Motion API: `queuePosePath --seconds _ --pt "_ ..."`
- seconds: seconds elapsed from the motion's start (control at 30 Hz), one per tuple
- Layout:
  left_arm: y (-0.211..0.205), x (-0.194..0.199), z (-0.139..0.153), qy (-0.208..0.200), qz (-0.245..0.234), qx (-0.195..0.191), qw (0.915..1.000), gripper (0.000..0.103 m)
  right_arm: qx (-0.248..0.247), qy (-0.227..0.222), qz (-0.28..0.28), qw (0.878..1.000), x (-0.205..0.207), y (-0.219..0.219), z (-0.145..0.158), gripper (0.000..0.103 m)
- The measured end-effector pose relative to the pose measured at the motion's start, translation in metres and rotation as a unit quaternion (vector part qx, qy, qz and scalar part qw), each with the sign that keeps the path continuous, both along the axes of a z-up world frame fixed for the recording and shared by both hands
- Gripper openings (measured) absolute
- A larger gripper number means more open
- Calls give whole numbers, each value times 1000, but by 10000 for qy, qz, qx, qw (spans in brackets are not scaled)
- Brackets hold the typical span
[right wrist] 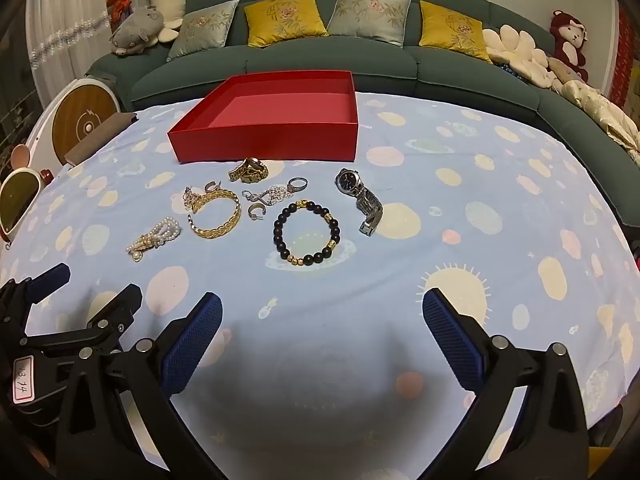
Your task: Organize jewelry
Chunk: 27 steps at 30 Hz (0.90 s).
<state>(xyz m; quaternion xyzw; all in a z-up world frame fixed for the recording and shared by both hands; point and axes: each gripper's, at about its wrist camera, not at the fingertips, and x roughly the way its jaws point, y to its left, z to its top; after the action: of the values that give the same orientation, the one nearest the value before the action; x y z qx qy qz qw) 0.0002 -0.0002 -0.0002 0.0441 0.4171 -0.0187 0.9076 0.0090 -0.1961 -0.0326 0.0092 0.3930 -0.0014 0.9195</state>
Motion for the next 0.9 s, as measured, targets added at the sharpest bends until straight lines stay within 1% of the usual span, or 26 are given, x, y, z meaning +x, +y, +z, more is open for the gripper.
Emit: queuePosePath --seconds 0.13,0.4,0.9 --pt "-2 0 -1 -26 24 93 10000 98 -54 28 1 10000 -3 -1 0 98" --pt "3 -1 1 -19 130 -60 9999 98 5 29 -1 10000 -2 -3 2 98" --pt "3 1 4 8 170 -122 9998 98 -33 -30 -22 10000 -5 1 2 98"
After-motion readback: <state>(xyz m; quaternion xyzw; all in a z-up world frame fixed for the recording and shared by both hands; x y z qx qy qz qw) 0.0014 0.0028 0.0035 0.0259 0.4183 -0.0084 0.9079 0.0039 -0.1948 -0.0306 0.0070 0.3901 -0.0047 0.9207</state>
